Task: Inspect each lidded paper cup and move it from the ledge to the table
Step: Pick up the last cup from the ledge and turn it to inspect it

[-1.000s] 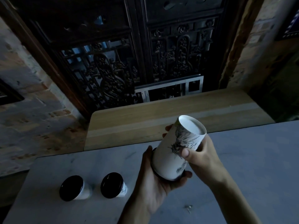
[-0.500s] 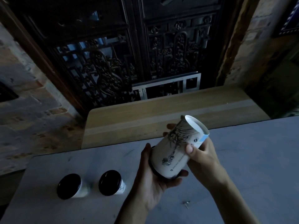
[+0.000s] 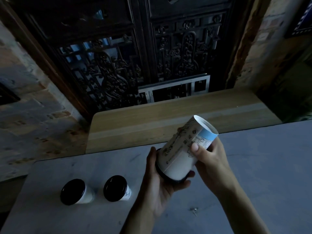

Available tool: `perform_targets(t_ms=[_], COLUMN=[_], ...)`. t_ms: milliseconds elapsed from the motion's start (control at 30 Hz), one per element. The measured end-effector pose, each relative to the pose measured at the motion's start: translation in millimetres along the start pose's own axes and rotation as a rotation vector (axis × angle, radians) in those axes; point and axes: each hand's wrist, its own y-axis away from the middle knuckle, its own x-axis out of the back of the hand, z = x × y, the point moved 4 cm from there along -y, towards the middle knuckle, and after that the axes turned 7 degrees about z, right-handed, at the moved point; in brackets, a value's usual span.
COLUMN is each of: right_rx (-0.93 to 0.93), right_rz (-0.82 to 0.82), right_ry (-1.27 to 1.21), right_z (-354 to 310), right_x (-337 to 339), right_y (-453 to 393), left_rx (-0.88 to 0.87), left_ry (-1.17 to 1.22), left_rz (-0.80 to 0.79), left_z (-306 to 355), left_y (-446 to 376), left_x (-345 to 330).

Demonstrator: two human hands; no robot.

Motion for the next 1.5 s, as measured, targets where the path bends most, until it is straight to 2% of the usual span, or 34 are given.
perform_targets(t_ms=[67,133,267,433,567,700,800,967,1067,1267,1400,1500], right_rx=[-0.003,-0.009,0.022,0.057,0.014,0.037,0.044,0.165,0.149,0.044,0.033,0.116], right_rz=[-0.076,-0.085,0.053,0.156,0.038,-0.078,0.020,0.155,0.105,-0.088,-0.015,0.104], right_ry=[-0.029,-0.032,-0.025,-0.083,-0.111,-0.067,0.012,0.181,0.160,0.091,0.082,0.091], right_z=[-6.6,-9.9,-3.9,-1.5,-7.4,-18.5,-14.7,-10.9,-13.1,-15.6,-13.5,-11.4], right_x=[-3.2,-5.0,0.5,-1.1,-5.1,-9.6,-6.5,-3.1,-4.2,2.9,5.1,3.7], right_y=[0.2,1.2,1.5,7.7,9.9,12.8,13.2,20.8,23.9,19.5,17.0,17.7], left_rx=[0.030,0.039,-0.021,-0.223,-0.140,-0.044,-0.041,-0.166,-0.135,0.002,-0.009,-0.065], left_ry=[0.013,0.003,-0.050,-0.067,-0.006,0.018,0.028,0.010,-0.002,-0.069,-0.059,-0.020], left_rz=[-0.039,-0.062,-0.024,0.048,0.045,-0.071,-0.067,-0.035,-0.041,-0.178,-0.184,-0.125], left_z=[-0.8,-1.7,2.2,10.0,9.2,6.8,4.9,4.4,5.4,5.9,5.4,4.1], left_y=[-0.9,-0.7,1.7,8.2,10.8,12.2,13.5,14.9,17.3,19.2,19.3,17.9], left_x=[1.9,2.2,-2.3,-9.1,-4.8,-4.3,-4.0,-5.1,-6.4,-8.4,-9.8,-9.6])
